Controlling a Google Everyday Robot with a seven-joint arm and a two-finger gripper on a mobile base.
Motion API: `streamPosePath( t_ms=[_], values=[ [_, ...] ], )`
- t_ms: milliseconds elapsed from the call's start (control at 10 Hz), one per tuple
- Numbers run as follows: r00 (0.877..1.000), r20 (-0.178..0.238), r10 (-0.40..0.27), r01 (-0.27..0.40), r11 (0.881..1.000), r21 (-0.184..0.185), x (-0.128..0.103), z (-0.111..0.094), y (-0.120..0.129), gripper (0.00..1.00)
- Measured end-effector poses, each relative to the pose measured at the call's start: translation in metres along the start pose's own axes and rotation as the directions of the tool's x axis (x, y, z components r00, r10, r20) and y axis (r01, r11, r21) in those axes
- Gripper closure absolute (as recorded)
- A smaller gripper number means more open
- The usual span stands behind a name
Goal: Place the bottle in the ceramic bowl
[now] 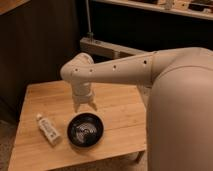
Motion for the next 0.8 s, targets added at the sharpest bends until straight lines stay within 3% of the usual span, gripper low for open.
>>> streamPosePath(
  t_ms=[200,400,500,700,800],
  values=[
    [0.994,0.067,-0.086,0.088,0.996,-0.017,-0.030,-0.010,0.016,0.35],
    [0.970,0.127,-0.208,0.212,0.977,-0.026,-0.055,-0.021,0.043,0.35],
    [0.950,0.151,-0.273,0.280,0.960,-0.024,-0.064,-0.025,0.055,0.35],
    [0.894,0.196,-0.404,0.415,0.910,-0.015,-0.076,-0.032,0.086,0.35],
    [0.871,0.208,-0.444,0.456,0.890,-0.008,-0.077,-0.033,0.098,0.35]
  ],
)
